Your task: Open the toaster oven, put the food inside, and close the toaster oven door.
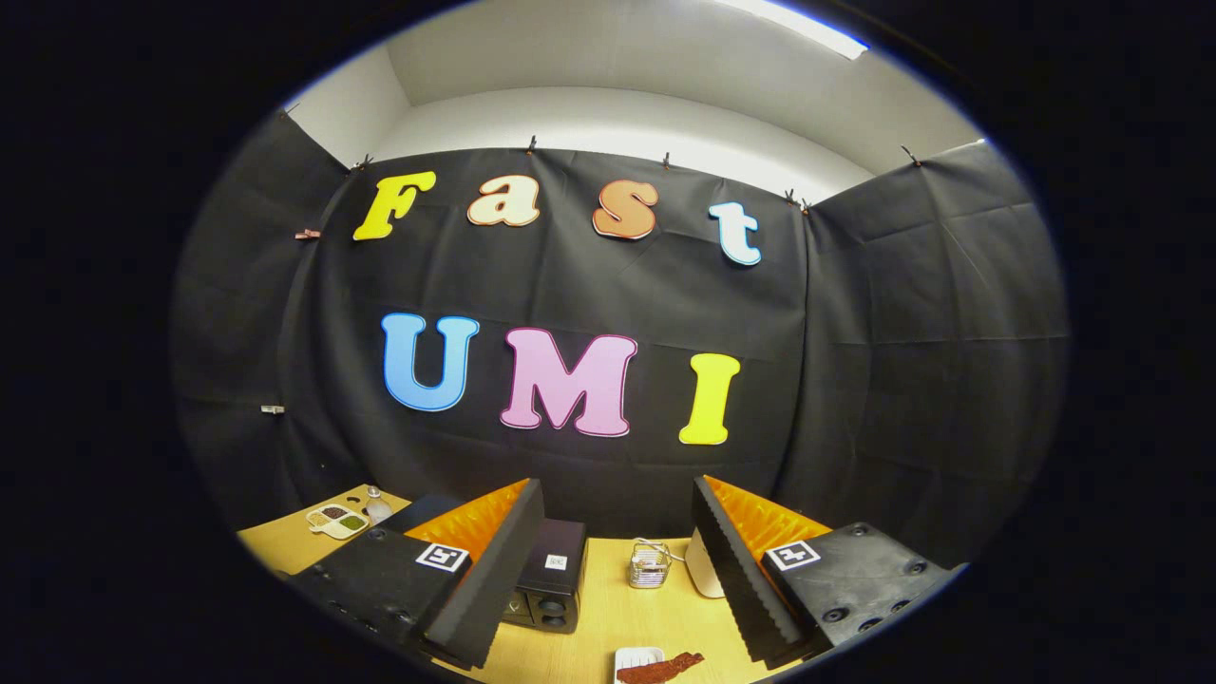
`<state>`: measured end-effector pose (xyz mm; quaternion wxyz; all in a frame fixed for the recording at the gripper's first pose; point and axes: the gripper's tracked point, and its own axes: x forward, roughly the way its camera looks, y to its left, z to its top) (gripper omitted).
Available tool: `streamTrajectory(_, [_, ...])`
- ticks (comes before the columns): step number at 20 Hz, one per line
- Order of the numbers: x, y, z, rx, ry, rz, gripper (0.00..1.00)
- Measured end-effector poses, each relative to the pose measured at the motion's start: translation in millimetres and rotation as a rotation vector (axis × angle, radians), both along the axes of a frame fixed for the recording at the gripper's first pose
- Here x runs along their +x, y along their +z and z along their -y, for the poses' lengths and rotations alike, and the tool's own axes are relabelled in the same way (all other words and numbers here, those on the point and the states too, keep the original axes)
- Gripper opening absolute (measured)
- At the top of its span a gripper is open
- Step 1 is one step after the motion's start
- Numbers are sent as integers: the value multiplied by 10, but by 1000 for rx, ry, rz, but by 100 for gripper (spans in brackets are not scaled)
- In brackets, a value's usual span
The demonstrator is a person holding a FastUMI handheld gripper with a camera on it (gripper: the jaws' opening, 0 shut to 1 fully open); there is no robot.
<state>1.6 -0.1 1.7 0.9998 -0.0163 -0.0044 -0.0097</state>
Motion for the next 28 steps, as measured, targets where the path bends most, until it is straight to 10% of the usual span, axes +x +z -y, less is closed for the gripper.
streamTrajectory(28, [892, -2311, -2175, 107, -9, -328, 98])
